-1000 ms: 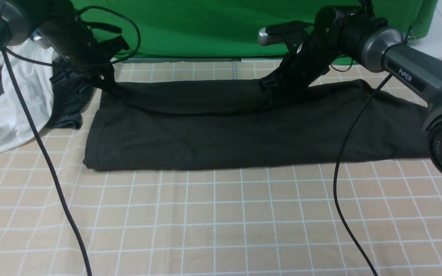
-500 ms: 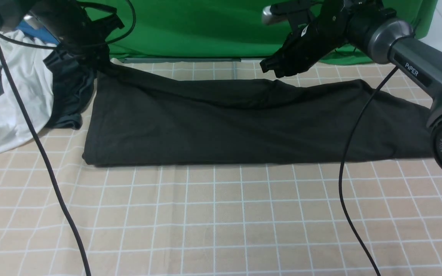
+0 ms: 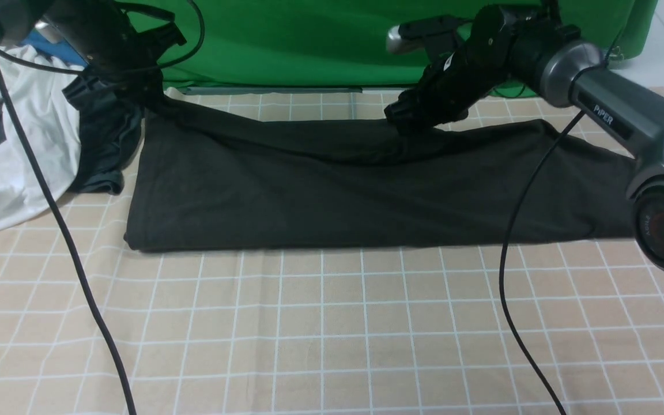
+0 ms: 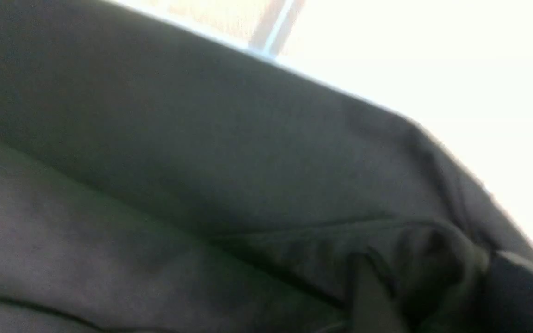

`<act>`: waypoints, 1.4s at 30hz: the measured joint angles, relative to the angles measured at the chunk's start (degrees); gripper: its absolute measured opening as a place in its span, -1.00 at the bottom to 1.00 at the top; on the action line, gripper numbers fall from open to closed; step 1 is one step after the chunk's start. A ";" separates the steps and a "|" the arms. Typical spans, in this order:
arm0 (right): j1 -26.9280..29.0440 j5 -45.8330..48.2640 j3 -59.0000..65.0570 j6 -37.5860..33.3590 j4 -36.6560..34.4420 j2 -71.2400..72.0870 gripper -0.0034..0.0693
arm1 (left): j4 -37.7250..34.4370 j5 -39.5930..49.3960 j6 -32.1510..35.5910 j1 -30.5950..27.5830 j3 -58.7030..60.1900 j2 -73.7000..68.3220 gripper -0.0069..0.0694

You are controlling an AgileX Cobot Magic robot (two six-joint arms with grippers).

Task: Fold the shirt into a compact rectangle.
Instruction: 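Fold the black garment in half by bringing its near edge over to the far edge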

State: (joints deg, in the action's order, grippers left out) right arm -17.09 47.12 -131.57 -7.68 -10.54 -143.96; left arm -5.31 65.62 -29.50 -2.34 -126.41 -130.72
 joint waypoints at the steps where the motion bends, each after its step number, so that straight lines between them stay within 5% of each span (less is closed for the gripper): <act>1: 0.01 0.04 0.00 0.00 0.00 -0.08 0.02 | 0.00 0.05 0.00 0.00 0.00 0.00 -0.74; 5: -0.01 -0.50 -0.16 -1.55 0.19 -0.51 -0.71 | 0.06 0.34 0.00 0.00 0.00 0.00 -0.74; 7: 0.05 -0.64 -0.87 -1.70 0.19 -0.51 -0.78 | 0.06 0.46 0.00 0.00 0.00 0.00 -0.74; 30: 2.40 -8.08 -6.89 -1.37 0.39 -3.68 -0.79 | 4.83 -6.71 -1.91 0.00 0.00 -4.73 -0.72; 42: 2.35 -12.22 -6.89 -0.43 0.39 -4.71 -0.61 | 6.33 -13.06 -1.91 0.00 -0.09 -4.62 -0.16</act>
State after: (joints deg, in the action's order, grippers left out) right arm -14.74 34.90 -138.45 -8.10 -10.14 -148.67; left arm 1.02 52.56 -31.41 -2.34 -126.50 -135.33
